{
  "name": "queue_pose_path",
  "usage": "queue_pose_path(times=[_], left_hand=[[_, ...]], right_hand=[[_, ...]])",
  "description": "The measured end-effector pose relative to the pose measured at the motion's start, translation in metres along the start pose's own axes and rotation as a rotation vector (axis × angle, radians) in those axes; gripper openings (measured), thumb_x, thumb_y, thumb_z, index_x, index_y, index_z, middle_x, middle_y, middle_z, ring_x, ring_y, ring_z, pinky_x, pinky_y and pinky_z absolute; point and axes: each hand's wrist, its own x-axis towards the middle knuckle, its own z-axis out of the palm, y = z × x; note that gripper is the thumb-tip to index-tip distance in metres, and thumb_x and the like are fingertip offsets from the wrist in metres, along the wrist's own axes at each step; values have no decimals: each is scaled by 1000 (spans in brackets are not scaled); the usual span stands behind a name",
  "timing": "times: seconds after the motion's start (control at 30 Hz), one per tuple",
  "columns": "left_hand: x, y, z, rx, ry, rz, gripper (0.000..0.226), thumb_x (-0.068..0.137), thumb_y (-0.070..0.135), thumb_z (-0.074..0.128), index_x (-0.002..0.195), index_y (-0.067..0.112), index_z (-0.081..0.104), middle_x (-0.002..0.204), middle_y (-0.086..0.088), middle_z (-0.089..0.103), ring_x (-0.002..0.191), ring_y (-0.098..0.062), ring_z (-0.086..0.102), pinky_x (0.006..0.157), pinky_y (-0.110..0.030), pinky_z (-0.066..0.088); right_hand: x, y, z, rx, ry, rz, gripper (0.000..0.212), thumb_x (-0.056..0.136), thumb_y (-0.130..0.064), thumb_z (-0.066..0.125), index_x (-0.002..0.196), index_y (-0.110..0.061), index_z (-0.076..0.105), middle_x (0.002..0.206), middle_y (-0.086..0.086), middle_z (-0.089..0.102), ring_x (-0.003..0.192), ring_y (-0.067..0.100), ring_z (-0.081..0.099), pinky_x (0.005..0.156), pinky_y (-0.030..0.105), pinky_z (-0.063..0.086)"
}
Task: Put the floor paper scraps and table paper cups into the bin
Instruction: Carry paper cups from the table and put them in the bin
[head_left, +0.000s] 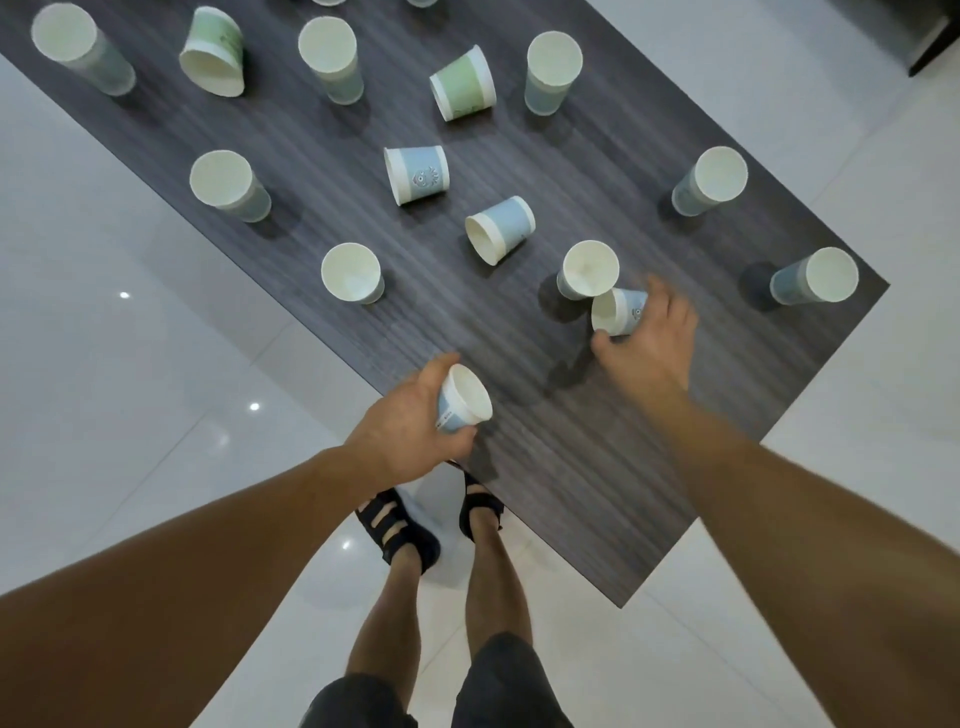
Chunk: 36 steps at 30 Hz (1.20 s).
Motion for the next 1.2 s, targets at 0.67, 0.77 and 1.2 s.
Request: queue_pose_path(times=[0.67, 0.77, 1.2], left_hand=[[7, 36, 2, -11, 136, -37, 85, 69, 28, 79, 141, 24, 33, 129, 1, 51, 117, -18, 49, 94, -29, 42], [-14, 46, -14, -48, 184, -96, 98, 66, 26, 77, 146, 31, 21, 134, -2, 43, 122, -19, 44, 100, -36, 43], [-236, 20, -56, -247, 714, -421, 88, 66, 37, 76, 142, 30, 32, 133, 6, 44, 113, -15, 49, 86, -26, 42]], right_hand=[[-62, 6, 21, 162, -379, -90, 85, 69, -38, 79, 141, -20, 37, 135, 2, 44, 124, 21, 41, 94, 30, 35], [-75, -15, -1, 209, -459, -176, 98, 70, -36, 78, 149, -30, 21, 138, -4, 36, 121, 13, 42, 91, 29, 38], [-161, -177, -73, -127, -618, -864, 70, 78, -38, 69, 139, -26, 37, 130, -1, 39, 110, 22, 51, 83, 32, 44]])
